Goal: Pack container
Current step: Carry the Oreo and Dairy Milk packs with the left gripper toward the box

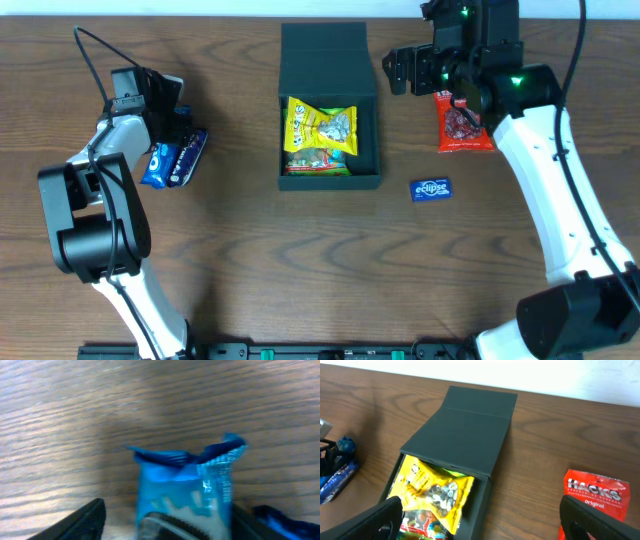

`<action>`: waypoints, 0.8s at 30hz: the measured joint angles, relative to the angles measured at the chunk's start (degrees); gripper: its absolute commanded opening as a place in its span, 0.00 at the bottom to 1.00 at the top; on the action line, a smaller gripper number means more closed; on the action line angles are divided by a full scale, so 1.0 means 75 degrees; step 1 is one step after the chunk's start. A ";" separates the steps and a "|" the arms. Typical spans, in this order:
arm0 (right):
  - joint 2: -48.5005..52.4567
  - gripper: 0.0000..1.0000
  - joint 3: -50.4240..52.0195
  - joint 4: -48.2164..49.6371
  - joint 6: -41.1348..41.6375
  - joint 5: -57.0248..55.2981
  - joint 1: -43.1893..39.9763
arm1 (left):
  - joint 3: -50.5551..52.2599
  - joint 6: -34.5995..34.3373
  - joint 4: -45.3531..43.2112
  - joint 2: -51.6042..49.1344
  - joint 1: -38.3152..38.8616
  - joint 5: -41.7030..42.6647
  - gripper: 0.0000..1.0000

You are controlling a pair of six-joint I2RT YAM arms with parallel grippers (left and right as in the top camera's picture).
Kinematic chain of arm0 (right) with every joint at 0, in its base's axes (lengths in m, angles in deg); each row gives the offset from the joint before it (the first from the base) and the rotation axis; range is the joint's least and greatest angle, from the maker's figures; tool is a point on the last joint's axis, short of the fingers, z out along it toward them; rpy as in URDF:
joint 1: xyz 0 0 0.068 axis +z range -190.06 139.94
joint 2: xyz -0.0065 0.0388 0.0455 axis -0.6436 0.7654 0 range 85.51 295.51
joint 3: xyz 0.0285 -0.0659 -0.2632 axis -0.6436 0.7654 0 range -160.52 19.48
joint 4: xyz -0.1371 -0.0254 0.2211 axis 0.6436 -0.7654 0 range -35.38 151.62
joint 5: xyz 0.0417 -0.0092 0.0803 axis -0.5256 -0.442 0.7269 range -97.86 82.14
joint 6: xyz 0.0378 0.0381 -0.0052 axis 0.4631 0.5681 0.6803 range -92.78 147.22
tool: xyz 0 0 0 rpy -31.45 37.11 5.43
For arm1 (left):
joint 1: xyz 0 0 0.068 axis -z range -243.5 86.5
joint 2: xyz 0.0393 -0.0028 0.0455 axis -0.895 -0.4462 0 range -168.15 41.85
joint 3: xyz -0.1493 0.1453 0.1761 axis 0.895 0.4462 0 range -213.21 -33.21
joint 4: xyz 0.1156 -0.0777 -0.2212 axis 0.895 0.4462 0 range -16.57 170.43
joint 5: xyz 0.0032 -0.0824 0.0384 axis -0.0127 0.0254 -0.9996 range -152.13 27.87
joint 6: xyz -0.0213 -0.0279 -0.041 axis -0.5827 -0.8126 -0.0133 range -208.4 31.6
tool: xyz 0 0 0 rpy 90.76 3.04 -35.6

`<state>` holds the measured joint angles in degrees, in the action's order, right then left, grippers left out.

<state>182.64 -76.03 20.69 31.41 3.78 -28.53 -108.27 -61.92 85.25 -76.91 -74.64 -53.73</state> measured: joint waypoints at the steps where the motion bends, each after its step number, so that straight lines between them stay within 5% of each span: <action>1: 0.0000 0.99 0.0000 0.0003 0.0003 -0.0003 0.0000 | 0.0000 -0.0020 0.0026 0.0000 0.0000 0.0047 0.39; 14: 0.0000 0.99 0.0000 -0.0023 0.0201 -0.0204 -0.0694 | -0.0012 -0.0930 0.0230 0.0251 0.0006 0.0093 0.22; 17: 0.0000 0.99 0.0000 -0.0023 0.0472 -0.0216 -0.1110 | -0.0012 -0.1230 0.0239 0.0874 0.0003 0.0090 0.14; 24: 0.0000 0.99 0.0000 -0.0038 0.0772 -0.0306 -0.1973 | -0.0035 -0.2562 0.0469 0.2632 0.0233 0.0128 0.13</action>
<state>182.64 -76.03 20.41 37.20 1.48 -43.33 -108.54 -81.13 88.77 -57.17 -72.89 -52.77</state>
